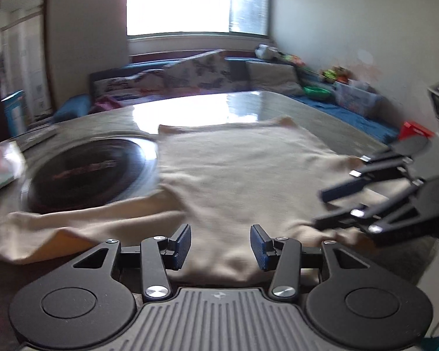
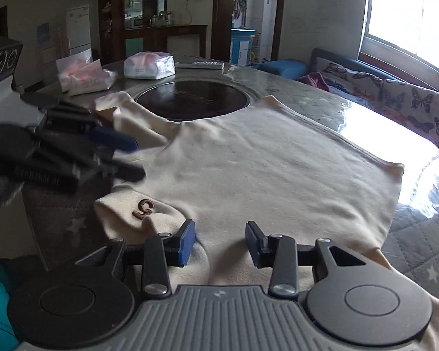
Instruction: Fold clothes
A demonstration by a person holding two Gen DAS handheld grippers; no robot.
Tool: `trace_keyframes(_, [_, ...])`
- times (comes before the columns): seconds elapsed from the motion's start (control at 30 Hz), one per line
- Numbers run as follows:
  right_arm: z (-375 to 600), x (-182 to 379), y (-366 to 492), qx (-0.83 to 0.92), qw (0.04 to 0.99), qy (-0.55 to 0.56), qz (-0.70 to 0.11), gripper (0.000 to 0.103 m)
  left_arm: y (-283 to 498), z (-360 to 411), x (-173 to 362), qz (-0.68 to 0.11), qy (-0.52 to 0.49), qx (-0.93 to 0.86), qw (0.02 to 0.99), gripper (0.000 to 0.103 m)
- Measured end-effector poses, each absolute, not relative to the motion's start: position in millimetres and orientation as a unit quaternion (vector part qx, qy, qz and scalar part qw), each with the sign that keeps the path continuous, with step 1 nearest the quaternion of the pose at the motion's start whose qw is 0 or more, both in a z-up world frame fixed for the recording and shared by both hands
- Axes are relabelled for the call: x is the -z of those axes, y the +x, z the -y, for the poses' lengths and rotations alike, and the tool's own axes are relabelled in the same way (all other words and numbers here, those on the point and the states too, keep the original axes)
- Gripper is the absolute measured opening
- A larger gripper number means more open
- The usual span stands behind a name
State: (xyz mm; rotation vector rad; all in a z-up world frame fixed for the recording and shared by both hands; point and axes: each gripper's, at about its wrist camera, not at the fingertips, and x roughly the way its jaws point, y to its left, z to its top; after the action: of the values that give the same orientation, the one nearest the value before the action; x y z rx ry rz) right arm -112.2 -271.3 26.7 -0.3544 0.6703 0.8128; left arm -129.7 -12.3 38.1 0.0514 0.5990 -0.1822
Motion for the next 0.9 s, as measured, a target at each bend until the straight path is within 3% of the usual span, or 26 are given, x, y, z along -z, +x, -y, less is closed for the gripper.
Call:
trace_keyframes(0.33, [277,-34,-110,-0.386,0.848,-0.167,-0.322,0.039,-110,-111,-41,-0.302,-0.075,-0.194,0.930,0.050])
trace_keyframes(0.53, [274,-42,-109,-0.386,0.850,-0.170,-0.314,0.039,-90,-143,-31,-0.324,-0.098,-0.225,0.913,0.049])
trace_keyframes(0.63, [273,-44,-109,-0.386,0.851,-0.173,-0.312,0.039,-85,-147,-26,-0.325,-0.103,-0.222,0.913,0.036])
trace_keyframes(0.7, [270,-44,-108,-0.388,0.849,-0.175,-0.312,0.039,-82,-149,-29,-0.321,-0.105,-0.213,0.917,0.014])
trace_keyframes(0.9, [255,-50,-103,-0.402,0.843,-0.187,-0.305,0.039,-63,-149,-54,-0.273,-0.088,-0.180,0.941,0.009])
